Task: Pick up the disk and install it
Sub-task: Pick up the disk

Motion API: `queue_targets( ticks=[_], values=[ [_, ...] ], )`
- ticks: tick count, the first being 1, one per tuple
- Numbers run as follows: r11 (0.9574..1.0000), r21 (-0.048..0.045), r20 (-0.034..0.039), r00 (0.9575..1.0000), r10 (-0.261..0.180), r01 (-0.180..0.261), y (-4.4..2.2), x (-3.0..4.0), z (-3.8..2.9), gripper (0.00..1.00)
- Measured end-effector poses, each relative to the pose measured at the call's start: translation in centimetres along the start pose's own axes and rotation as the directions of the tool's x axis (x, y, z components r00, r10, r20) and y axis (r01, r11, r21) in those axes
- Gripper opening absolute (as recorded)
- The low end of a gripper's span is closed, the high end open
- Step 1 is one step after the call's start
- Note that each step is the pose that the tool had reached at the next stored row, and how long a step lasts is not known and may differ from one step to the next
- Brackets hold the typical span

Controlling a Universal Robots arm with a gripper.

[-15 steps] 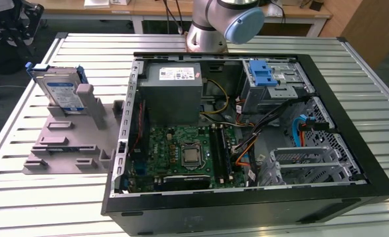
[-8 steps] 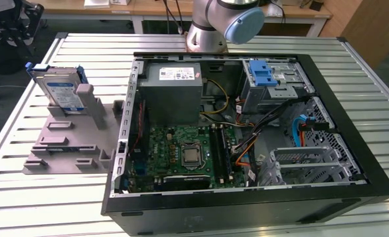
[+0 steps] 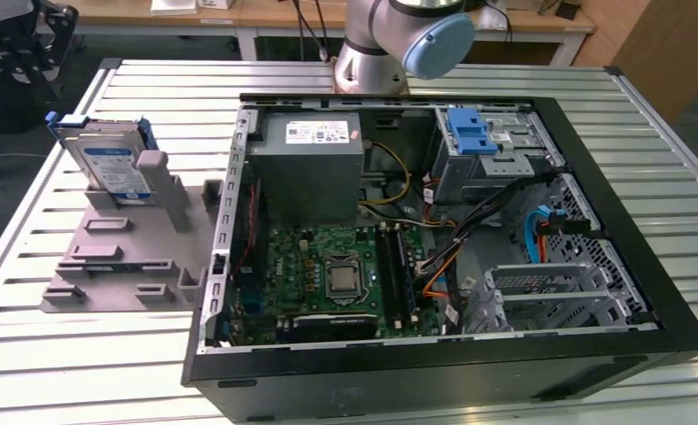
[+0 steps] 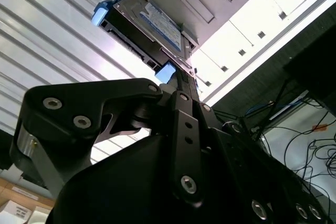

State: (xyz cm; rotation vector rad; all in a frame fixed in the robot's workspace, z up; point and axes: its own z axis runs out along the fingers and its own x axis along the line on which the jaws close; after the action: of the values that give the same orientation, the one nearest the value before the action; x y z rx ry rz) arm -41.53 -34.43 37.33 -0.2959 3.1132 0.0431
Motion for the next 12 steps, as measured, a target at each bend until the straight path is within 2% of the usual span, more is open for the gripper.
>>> queue_targets(
  ticks=[6,12],
  values=[
    [0.9986,-0.0009,-0.0014,0.9986,-0.052,0.052,0.01,0.06,0.00,0.11],
    [0.9929,-0.0021,-0.0032,0.9929,-0.119,0.119,0.03,0.15,-0.01,0.11]
  ],
)
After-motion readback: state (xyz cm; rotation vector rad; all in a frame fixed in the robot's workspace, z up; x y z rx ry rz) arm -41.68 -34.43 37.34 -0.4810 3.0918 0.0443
